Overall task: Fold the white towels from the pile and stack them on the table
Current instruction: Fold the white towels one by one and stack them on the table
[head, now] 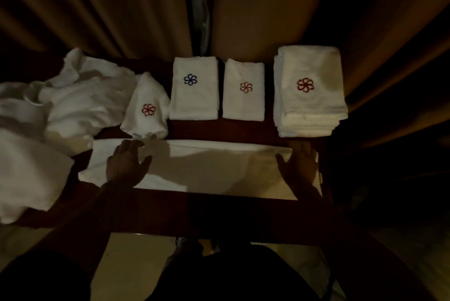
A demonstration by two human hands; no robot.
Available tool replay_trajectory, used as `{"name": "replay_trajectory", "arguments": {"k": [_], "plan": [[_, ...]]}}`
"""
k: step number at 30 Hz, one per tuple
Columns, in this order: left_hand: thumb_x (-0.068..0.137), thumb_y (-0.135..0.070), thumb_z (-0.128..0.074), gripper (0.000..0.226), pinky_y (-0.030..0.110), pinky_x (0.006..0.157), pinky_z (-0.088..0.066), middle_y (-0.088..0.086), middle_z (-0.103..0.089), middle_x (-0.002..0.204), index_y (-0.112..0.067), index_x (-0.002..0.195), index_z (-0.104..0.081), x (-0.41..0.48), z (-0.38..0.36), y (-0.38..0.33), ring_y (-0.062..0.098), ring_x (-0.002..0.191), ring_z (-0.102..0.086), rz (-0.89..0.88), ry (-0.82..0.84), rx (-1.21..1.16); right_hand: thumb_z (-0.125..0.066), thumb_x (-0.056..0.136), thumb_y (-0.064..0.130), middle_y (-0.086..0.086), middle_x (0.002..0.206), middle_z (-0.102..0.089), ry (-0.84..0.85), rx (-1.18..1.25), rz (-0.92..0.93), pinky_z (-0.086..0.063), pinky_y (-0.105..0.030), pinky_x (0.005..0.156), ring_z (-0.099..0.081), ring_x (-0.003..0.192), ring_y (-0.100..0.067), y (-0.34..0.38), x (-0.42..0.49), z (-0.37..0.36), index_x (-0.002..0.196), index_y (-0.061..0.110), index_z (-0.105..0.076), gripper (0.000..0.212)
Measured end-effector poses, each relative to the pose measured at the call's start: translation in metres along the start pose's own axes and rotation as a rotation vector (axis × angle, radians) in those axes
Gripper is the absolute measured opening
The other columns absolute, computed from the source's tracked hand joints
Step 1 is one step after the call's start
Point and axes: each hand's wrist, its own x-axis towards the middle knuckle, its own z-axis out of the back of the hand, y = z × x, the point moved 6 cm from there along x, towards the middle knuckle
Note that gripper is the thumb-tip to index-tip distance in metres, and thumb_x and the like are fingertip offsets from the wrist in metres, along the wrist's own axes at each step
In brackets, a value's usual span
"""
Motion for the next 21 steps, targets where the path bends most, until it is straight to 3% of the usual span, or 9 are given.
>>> {"name": "replay_trajectory", "arguments": {"k": [5, 10, 14, 21], "plan": [[0.079, -0.04, -0.079, 0.052, 0.049, 0.077, -0.052, 0.01, -0.061, 0.118, -0.017, 0.12, -0.059, -0.015, 0.015, 0.024, 0.035, 0.104, -0.061, 0.019, 0.002, -0.054, -0.073, 0.083, 0.039, -0.017, 0.133, -0.056, 0.078, 0.048, 0.19, -0.052, -0.054, 0.088, -0.05, 0.124, -0.04, 0.073, -0.022, -0.026, 0.129, 0.011, -0.06, 0.055], [0.077, -0.042, -0.08, 0.055, 0.048, 0.079, -0.053, 0.01, -0.061, 0.123, -0.016, 0.121, -0.061, -0.029, 0.029, 0.066, 0.034, 0.105, -0.062, 0.016, 0.003, -0.071, -0.073, 0.085, 0.039, -0.005, 0.128, -0.057, 0.18, 0.048, 0.348, -0.05, -0.044, 0.088, -0.051, 0.123, -0.03, 0.161, -0.053, -0.052, 0.127, 0.019, -0.058, 0.049], [0.075, -0.04, -0.083, 0.059, 0.048, 0.083, -0.053, 0.011, -0.059, 0.126, -0.014, 0.123, -0.06, -0.042, 0.033, 0.106, 0.035, 0.108, -0.059, 0.027, -0.004, -0.117, -0.073, 0.083, 0.039, -0.001, 0.122, -0.059, 0.227, 0.048, 0.486, -0.051, -0.043, 0.083, -0.053, 0.119, -0.029, 0.228, -0.08, -0.077, 0.125, 0.022, -0.059, 0.047], [0.063, -0.038, -0.087, 0.069, 0.049, 0.076, -0.055, 0.013, -0.058, 0.125, -0.01, 0.121, -0.061, -0.056, 0.022, 0.162, 0.039, 0.112, -0.054, -0.092, 0.107, -0.071, -0.076, 0.082, 0.029, -0.002, 0.125, -0.061, 0.338, 0.02, 0.701, -0.052, -0.046, 0.089, -0.054, 0.118, -0.03, 0.317, -0.13, -0.119, 0.126, 0.019, -0.061, 0.047]]}}
